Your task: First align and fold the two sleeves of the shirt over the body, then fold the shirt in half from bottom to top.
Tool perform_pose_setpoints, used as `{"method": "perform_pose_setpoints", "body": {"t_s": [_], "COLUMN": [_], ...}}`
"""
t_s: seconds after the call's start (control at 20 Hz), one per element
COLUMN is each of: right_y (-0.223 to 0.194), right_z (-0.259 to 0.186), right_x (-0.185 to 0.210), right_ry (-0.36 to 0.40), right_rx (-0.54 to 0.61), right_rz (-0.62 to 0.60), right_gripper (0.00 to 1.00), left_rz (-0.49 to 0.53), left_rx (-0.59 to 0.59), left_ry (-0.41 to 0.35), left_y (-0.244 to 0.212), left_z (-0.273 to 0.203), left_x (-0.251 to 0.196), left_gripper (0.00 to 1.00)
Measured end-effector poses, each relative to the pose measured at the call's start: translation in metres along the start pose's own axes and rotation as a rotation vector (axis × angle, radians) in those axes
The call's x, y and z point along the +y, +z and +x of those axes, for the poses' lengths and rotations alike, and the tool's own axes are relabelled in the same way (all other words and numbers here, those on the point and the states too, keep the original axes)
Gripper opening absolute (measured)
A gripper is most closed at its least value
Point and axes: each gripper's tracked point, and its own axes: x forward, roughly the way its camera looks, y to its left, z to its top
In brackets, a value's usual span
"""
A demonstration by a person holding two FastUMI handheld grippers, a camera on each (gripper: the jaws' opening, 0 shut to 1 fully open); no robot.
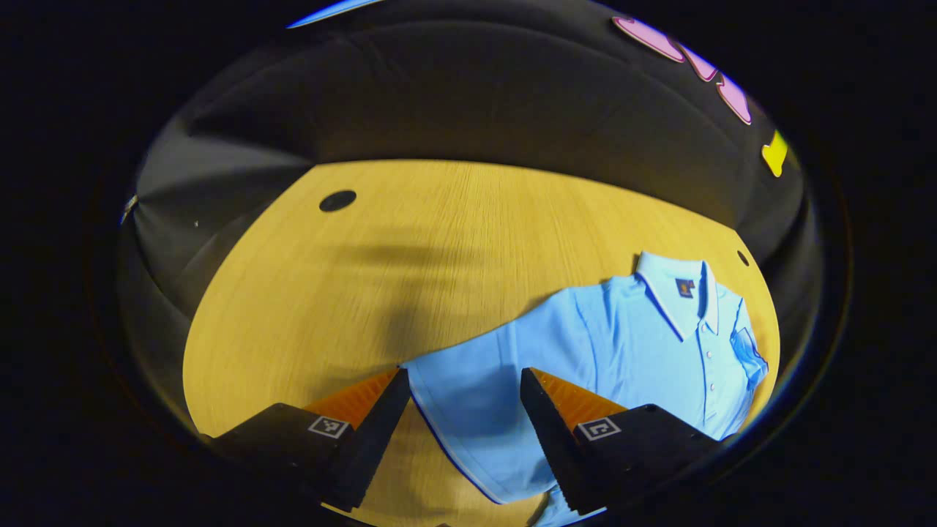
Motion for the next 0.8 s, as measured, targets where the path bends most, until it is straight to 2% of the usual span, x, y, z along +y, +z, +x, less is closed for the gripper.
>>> {"method": "perform_pose_setpoints", "body": {"t_s": [0.05, 0.1, 0.15, 0.2, 0.35, 0.4, 0.45, 0.55, 0.8], "right_y": [0.001, 0.003, 0.006, 0.007, 0.01, 0.01, 0.008, 0.006, 0.002], "right_z": [0.0, 0.001, 0.003, 0.005, 0.008, 0.008, 0.007, 0.007, 0.007], "right_x": [0.0, 0.001, 0.002, 0.002, 0.001, 0.001, -0.001, -0.004, -0.005], "right_ry": [0.002, 0.008, 0.013, 0.014, 0.029, 0.032, 0.03, 0.025, 0.035], "right_rx": [0.005, 0.005, 0.003, 0.004, 0.002, 0.004, 0.007, 0.011, 0.014], "right_rz": [0.003, 0.011, 0.02, 0.03, 0.052, 0.05, 0.045, 0.034, 0.023], "right_gripper": [0.96, 0.96, 0.96, 0.96, 0.96, 0.96, 0.96, 0.96, 0.96], "left_rz": [0.005, 0.022, 0.042, 0.053, 0.049, 0.044, 0.025, -0.01, -0.009], "left_rx": [0.008, 0.008, -0.008, -0.017, -0.032, -0.033, -0.032, -0.055, -0.148], "left_ry": [0.0, 0.018, 0.003, -0.012, -0.001, -0.021, -0.059, -0.096, -0.186], "left_y": [-0.001, -0.002, -0.002, 0.002, 0.002, 0.003, 0.004, 0.014, 0.045], "left_z": [0.0, 0.0, 0.004, 0.006, 0.001, 0.002, 0.001, -0.008, -0.044], "left_x": [0.001, 0.004, 0.001, -0.002, -0.016, -0.022, -0.032, -0.043, -0.081], "left_gripper": [0.95, 0.88, 0.9, 0.86, 0.29, 0.1, 0.07, 0.06, 0.06]}}
